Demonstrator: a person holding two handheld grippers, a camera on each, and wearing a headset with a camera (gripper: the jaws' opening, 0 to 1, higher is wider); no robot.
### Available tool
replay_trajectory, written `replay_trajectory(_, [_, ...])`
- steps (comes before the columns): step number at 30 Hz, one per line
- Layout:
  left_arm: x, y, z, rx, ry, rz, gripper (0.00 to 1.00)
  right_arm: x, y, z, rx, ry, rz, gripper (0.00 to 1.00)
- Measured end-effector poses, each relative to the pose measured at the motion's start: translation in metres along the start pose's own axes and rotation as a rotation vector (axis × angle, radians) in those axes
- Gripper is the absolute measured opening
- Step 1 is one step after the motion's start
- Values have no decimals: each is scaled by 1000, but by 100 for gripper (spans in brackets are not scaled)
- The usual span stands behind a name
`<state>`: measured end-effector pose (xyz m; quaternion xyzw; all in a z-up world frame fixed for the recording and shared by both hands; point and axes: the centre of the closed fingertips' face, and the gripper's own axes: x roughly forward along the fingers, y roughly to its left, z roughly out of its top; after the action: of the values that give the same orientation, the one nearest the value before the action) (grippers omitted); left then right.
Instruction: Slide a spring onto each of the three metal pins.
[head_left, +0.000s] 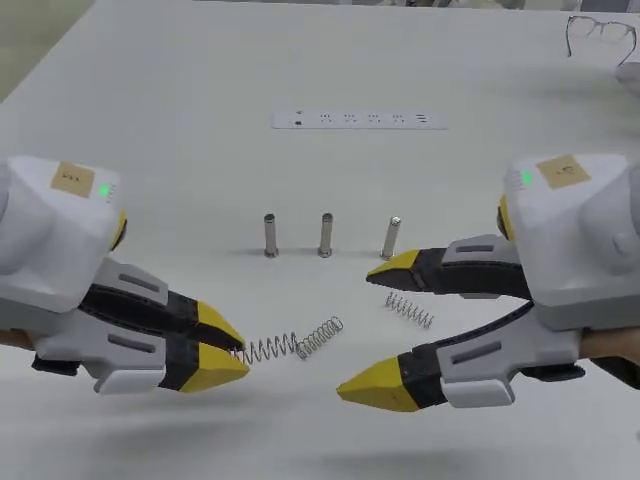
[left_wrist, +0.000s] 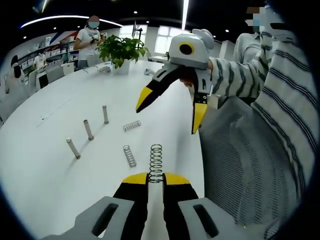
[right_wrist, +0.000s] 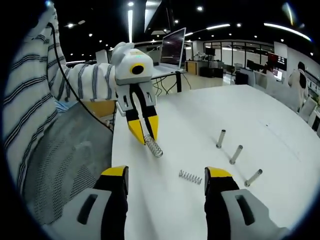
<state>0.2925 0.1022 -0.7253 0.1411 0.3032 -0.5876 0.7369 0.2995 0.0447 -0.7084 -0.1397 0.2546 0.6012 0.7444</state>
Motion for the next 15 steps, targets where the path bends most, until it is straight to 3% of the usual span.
replay_trajectory(15, [7, -6, 3, 24, -3, -23, 2, 16, 15, 2, -25, -2, 86, 40])
